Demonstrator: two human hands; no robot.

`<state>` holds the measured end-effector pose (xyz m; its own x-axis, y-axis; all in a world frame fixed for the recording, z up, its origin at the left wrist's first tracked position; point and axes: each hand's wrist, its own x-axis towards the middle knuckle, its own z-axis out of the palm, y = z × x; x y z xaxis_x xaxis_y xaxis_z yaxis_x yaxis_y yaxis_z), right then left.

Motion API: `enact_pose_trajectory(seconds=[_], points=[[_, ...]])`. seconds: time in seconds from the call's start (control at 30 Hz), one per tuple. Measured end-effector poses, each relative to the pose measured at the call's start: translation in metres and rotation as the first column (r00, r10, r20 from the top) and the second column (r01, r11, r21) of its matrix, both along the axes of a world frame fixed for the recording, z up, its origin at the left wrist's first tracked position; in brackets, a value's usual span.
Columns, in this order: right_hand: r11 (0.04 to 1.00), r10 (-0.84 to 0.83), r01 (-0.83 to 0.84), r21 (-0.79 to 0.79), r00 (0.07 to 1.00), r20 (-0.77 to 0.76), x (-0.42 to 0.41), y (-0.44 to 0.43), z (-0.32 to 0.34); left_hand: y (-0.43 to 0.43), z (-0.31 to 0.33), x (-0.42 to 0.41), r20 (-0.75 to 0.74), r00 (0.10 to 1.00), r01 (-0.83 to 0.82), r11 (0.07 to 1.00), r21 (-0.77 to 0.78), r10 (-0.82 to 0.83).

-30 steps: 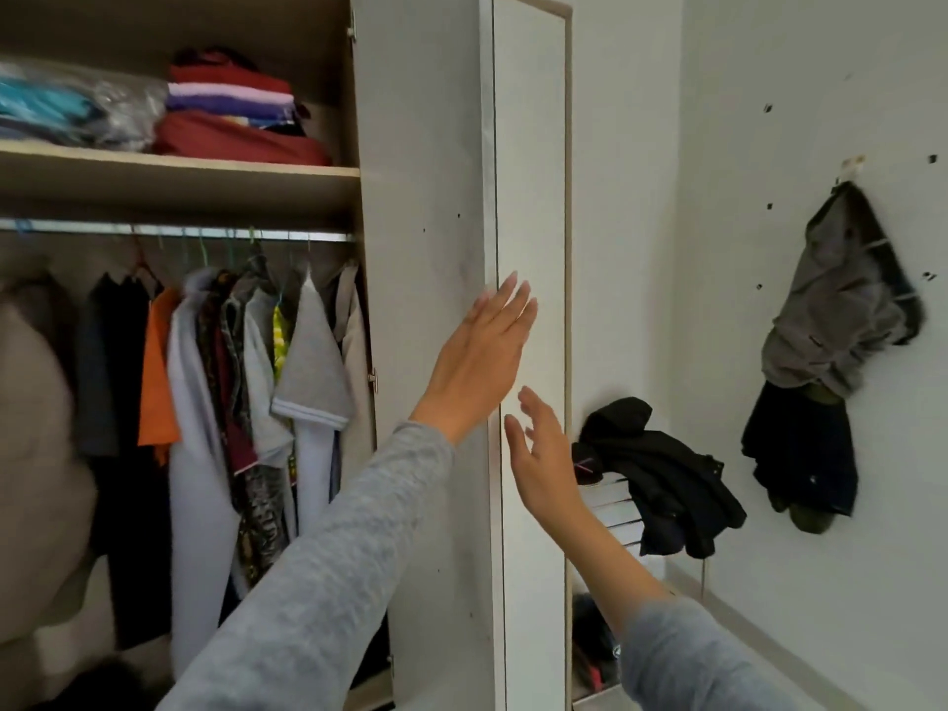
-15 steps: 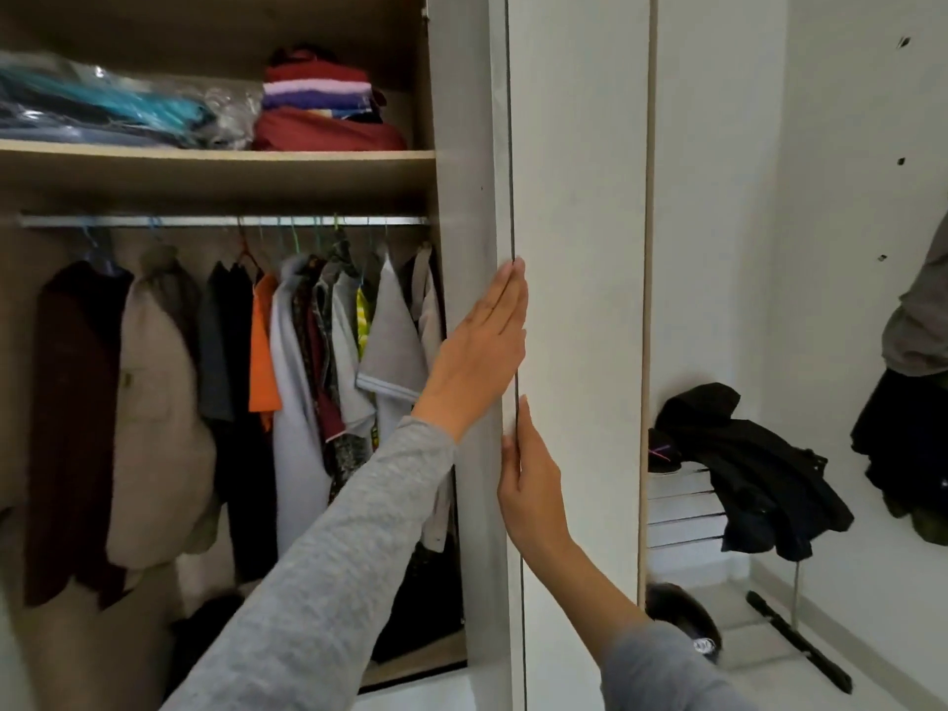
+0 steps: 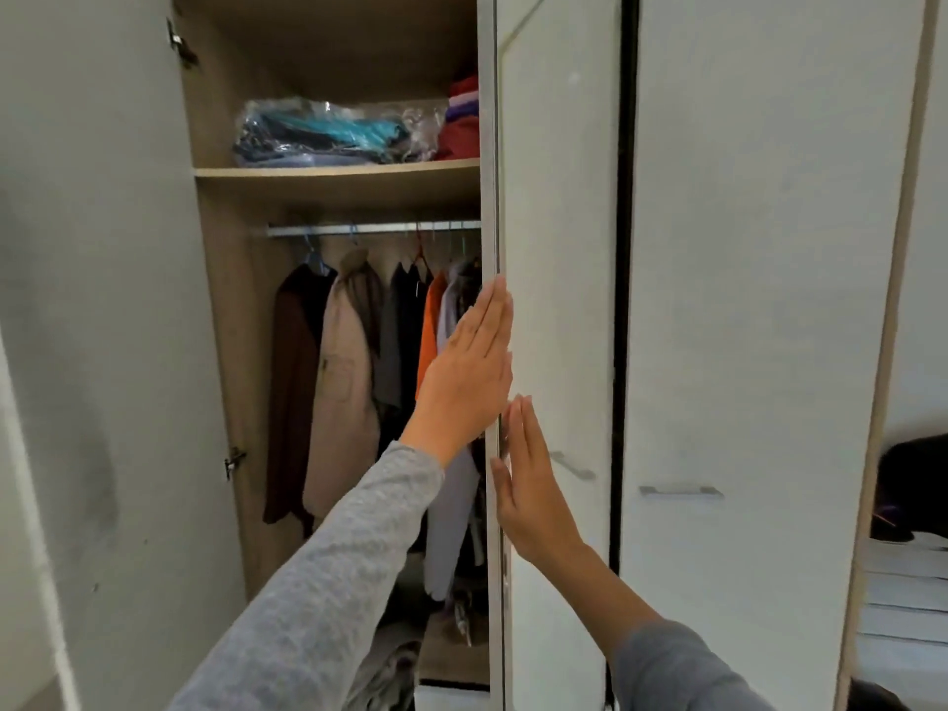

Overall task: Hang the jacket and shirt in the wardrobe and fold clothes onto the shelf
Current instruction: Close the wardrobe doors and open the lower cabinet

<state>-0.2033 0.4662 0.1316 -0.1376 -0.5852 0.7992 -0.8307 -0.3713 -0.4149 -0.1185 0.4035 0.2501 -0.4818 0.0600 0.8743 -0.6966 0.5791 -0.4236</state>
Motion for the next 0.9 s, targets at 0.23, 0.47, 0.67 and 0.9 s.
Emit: enact_pose_trajectory(seconds=[0.23,0.47,0.67,0.9], points=[[1.000,-0.018,0.020,0.014,0.994,-0.111,-0.002,-0.068,-0.003,-0.062,-0.019,0.027,-0.045,0.998,-0.039,0.983,0.181,0.048],[0.990,-0.073,0.054,-0.134,0.987,-0.141,-0.019,-0.158,0.011,-0.158,-0.029,0.034,-0.125,0.991,-0.025,0.985,0.169,0.047],[0.960,-0.234,0.205,-0.193,0.961,-0.145,-0.043,-0.232,0.044,-0.230,-0.033,0.020,-0.209,0.978,0.049,0.969,0.242,0.003],[0.901,-0.419,0.385,-0.203,0.893,-0.164,-0.080,-0.285,0.060,-0.291,-0.055,-0.007,-0.212,0.976,0.132,0.925,0.356,-0.057]])
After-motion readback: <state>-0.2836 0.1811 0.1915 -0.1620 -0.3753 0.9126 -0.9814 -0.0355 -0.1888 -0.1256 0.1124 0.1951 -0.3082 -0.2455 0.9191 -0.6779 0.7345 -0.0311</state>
